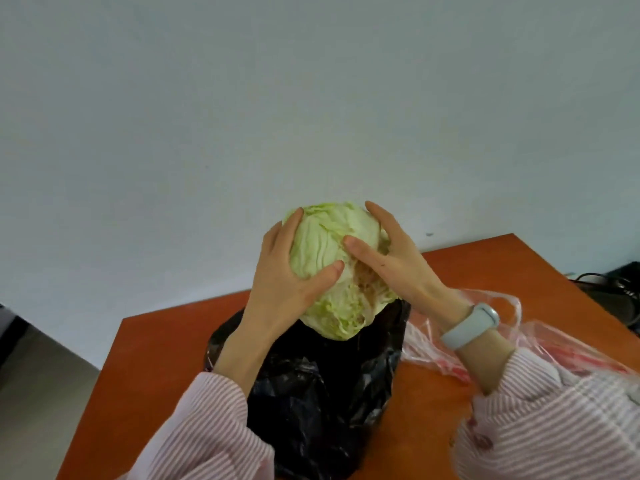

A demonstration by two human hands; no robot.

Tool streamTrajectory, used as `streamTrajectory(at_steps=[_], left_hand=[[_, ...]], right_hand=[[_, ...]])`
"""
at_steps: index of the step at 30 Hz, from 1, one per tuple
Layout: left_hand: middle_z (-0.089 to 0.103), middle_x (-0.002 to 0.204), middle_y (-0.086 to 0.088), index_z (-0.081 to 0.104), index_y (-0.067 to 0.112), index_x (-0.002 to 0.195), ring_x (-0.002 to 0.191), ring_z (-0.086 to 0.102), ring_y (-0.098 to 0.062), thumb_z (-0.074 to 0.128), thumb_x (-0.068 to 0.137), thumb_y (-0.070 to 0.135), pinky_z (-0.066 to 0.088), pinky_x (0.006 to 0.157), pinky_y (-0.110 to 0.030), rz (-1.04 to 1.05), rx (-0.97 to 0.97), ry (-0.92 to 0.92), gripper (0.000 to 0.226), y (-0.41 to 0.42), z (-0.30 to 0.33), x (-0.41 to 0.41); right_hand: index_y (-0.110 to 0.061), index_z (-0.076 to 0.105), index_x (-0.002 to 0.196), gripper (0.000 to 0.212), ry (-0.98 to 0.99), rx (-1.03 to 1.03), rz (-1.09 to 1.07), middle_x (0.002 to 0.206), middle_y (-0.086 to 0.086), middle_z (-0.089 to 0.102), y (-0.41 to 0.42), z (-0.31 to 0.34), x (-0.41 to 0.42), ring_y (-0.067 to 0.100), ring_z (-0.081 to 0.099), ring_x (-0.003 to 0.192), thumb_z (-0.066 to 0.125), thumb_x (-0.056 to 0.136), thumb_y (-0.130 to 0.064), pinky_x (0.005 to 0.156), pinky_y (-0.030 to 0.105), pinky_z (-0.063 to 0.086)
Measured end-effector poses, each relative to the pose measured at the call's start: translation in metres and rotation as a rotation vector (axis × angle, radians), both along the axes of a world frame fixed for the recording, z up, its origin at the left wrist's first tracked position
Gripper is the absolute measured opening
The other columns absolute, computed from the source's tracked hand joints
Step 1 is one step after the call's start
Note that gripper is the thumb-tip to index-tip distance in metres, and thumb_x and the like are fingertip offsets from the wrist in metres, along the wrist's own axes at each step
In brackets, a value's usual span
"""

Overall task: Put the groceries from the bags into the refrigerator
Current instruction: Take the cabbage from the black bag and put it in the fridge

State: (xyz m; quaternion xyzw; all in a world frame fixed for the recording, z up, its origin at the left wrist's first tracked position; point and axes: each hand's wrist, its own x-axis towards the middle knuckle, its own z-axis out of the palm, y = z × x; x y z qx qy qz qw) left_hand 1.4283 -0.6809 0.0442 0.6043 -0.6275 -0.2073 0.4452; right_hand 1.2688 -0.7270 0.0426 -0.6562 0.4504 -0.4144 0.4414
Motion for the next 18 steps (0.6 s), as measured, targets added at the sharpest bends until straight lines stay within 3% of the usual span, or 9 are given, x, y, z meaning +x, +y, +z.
streamTrajectory(at_steps=[5,8,10,14,18], left_hand=[[0.031,0.144,0.009,0.025,0.041,0.139,0.127,0.033,-0.003,0.059,0.057,0.062,0.03,0.098,-0.022,-0.004,-0.014,0.059,0.091,0.041,-0.024,-0.04],[0.033,0.143,0.009,0.024,0.049,0.132,0.127,0.035,-0.004,0.058,0.056,0.062,0.033,0.1,-0.026,-0.035,-0.055,0.094,0.084,0.065,-0.026,-0.075],[0.035,0.142,0.011,0.026,0.05,0.13,0.128,0.036,-0.004,0.06,0.057,0.059,0.036,0.103,-0.03,-0.079,-0.076,0.121,0.081,0.08,-0.025,-0.102],[0.038,0.14,0.015,0.031,0.049,0.13,0.127,0.038,-0.001,0.063,0.058,0.056,0.038,0.106,-0.036,-0.227,-0.097,0.17,0.079,0.107,-0.021,-0.163],[0.041,0.139,0.011,0.034,0.044,0.133,0.127,0.042,-0.009,0.064,0.057,0.057,0.04,0.104,-0.043,-0.426,-0.007,0.2,0.083,0.138,-0.031,-0.243]], right_hand=[[-0.043,0.032,0.134,0.082,-0.027,-0.009,-0.039,0.135,-0.005,0.043,0.044,-0.014,-0.039,0.012,0.049,0.119,0.063,0.061,-0.065,0.099,0.041,0.045],[-0.039,0.027,0.139,0.076,-0.01,-0.059,-0.107,0.142,-0.008,0.036,0.076,-0.011,-0.076,0.004,0.037,0.124,0.063,0.072,-0.053,0.102,0.029,0.035],[-0.034,0.022,0.142,0.084,0.003,-0.069,-0.185,0.143,-0.01,0.033,0.099,-0.007,-0.107,0.002,0.033,0.124,0.061,0.071,-0.053,0.101,0.025,0.032],[-0.023,0.03,0.141,0.084,0.085,-0.11,-0.384,0.135,-0.007,0.039,0.155,-0.004,-0.176,0.005,0.04,0.119,0.065,0.071,-0.054,0.095,0.022,0.035],[-0.031,0.038,0.133,0.077,0.124,-0.07,-0.566,0.129,-0.007,0.047,0.221,-0.015,-0.252,0.007,0.047,0.114,0.063,0.067,-0.061,0.095,0.026,0.041]])
